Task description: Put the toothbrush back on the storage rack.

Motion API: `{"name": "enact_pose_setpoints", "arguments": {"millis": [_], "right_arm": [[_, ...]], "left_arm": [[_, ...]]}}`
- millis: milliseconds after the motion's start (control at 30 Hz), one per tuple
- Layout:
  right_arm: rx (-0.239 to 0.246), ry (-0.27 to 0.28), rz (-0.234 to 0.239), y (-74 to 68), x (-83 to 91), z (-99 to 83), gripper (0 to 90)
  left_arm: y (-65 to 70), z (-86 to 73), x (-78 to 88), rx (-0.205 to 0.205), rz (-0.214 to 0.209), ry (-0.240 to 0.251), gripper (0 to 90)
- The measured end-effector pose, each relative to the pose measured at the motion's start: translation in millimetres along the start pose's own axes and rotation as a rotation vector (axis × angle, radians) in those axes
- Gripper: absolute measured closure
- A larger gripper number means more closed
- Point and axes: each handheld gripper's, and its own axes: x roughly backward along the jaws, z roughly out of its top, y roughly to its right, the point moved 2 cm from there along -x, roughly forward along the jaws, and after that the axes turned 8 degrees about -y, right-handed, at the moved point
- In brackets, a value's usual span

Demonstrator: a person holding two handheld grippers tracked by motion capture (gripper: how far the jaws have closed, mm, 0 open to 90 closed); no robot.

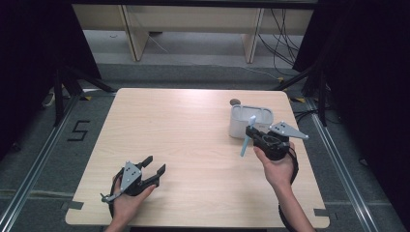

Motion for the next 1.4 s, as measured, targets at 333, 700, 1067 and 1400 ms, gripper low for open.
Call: {"name": "enact_pose_setpoints", "arguments": {"millis": [333, 700, 1067, 1400], "right_arm": [[-0.007, 0.009, -0.029, 9.1, 2.9, 4.7, 86.2], [-0.018, 0.025, -0.063, 19.8, 6.7, 9.9, 86.2], [-0.024, 0.024, -0.096, 30.5, 8.8, 11.4, 86.2], [-0.040, 0.029, -0.126, 35.7, 10.5, 15.9, 86.1]], "left_arm": [[-0.5, 0.0, 0.5, 0.004, 0.002, -0.001, 39.1], [-0.9, 0.0, 1.8, 0.006, 0.009, -0.011, 39.0], [-0.9, 0.0, 1.8, 0.011, 0.011, -0.009, 39.0], [-0.9, -0.1, 1.9, 0.012, 0.012, -0.008, 38.7]]}}
